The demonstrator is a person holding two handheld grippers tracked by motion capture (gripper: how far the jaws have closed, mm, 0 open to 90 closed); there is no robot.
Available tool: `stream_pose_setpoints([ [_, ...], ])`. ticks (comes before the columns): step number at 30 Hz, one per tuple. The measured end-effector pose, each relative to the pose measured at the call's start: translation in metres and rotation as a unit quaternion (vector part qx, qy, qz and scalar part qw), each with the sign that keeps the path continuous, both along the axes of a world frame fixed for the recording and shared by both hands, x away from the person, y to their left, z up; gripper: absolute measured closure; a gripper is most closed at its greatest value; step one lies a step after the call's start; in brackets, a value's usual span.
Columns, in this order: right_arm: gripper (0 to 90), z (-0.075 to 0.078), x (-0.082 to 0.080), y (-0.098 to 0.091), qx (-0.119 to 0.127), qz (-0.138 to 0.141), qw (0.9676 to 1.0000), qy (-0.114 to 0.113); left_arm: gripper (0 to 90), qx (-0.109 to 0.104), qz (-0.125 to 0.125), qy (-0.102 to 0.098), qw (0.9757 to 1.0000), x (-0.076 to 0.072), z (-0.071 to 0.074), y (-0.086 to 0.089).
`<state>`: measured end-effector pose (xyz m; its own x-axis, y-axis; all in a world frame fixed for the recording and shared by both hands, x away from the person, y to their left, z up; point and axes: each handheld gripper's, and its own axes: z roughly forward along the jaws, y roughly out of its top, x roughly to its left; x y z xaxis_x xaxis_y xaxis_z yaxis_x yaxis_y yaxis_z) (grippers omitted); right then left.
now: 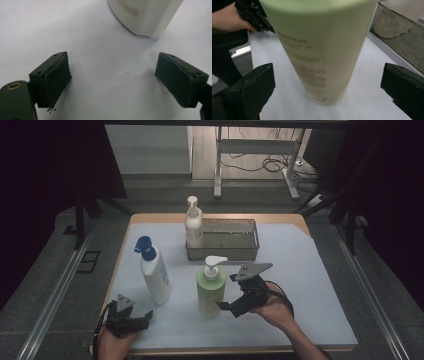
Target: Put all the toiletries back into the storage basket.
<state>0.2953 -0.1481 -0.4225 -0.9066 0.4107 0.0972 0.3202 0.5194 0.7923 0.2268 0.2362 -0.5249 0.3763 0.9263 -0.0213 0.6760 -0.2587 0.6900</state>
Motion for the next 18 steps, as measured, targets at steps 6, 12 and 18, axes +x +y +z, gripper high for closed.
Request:
stream_pose_setpoints([
  [6, 2.2, 0.001, 0.000, 0.012, -0.004, -0.005, 1.0000, 0.005, 12.4, 0.000, 0.000, 0.000, 1.0000, 0.000, 0.000, 0.000],
  [12, 2.2, 0.000, -0.001, 0.024, -0.008, -0.004, 1.0000, -0.002, 12.4, 0.000, 0.000, 0.000, 1.0000, 0.000, 0.000, 0.000],
  [18, 2.8, -0.003, 0.001, 0.034, -0.009, -0.014, 0.9998, -0.010, 12.4, 0.000, 0.000, 0.000, 1.0000, 0.000, 0.000, 0.000],
])
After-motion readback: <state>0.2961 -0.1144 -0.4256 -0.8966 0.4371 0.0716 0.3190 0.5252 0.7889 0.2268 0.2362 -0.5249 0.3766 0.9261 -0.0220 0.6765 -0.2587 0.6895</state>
